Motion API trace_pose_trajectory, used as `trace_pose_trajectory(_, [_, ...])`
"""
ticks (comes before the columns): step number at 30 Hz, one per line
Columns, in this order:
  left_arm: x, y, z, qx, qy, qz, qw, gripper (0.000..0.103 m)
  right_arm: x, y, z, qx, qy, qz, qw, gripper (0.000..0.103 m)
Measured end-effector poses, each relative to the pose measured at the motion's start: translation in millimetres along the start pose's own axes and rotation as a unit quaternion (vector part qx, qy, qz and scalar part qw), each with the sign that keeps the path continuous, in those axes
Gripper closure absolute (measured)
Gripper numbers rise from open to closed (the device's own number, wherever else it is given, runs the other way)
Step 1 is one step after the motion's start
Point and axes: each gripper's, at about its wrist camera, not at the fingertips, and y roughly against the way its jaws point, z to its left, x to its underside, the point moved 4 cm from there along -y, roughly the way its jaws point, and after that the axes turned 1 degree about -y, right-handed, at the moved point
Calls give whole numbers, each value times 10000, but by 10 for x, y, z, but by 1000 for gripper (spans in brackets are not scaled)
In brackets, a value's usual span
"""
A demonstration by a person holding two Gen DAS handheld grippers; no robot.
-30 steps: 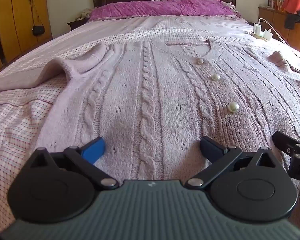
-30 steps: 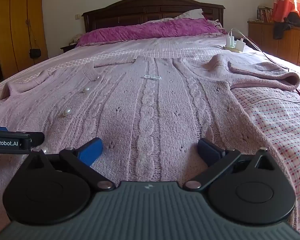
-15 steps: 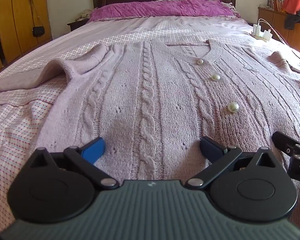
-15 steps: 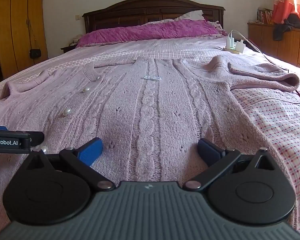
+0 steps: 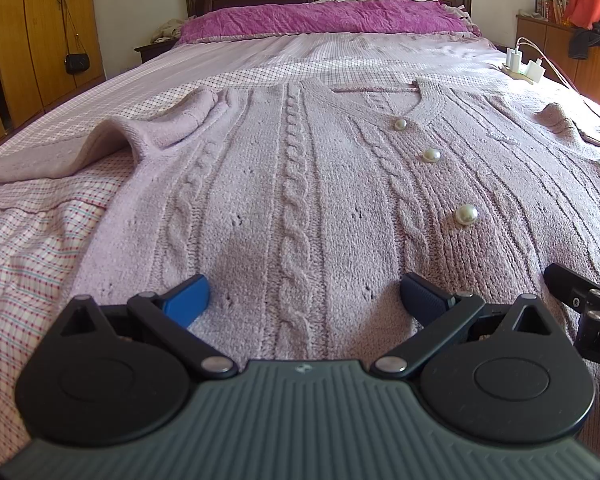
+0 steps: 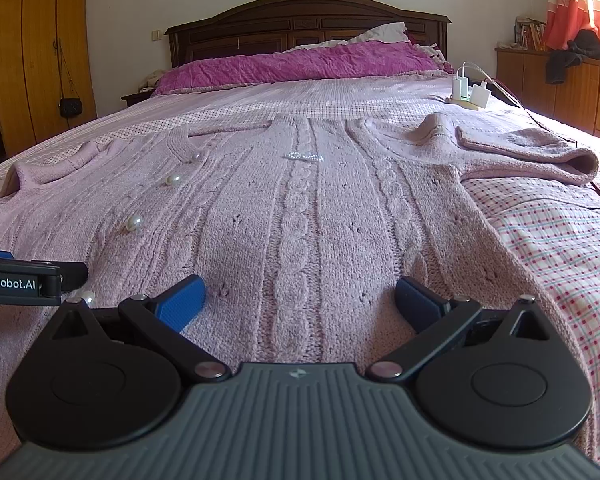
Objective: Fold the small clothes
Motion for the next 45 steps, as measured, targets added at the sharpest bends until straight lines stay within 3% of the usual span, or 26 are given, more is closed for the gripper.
trace_pose_trajectory(37, [-31, -35, 20, -11, 17, 103, 9999, 0, 28, -23, 11, -8, -38, 102, 9999, 0])
trace_pose_trajectory(41, [-84, -45, 24, 8, 1, 254, 9997, 0, -54, -14, -57, -187, -194, 273, 9993, 0])
trace_pose_trajectory(45, [-181, -2, 59, 59, 133, 424, 9990, 0, -254, 44, -250, -746, -679, 395, 9941, 0])
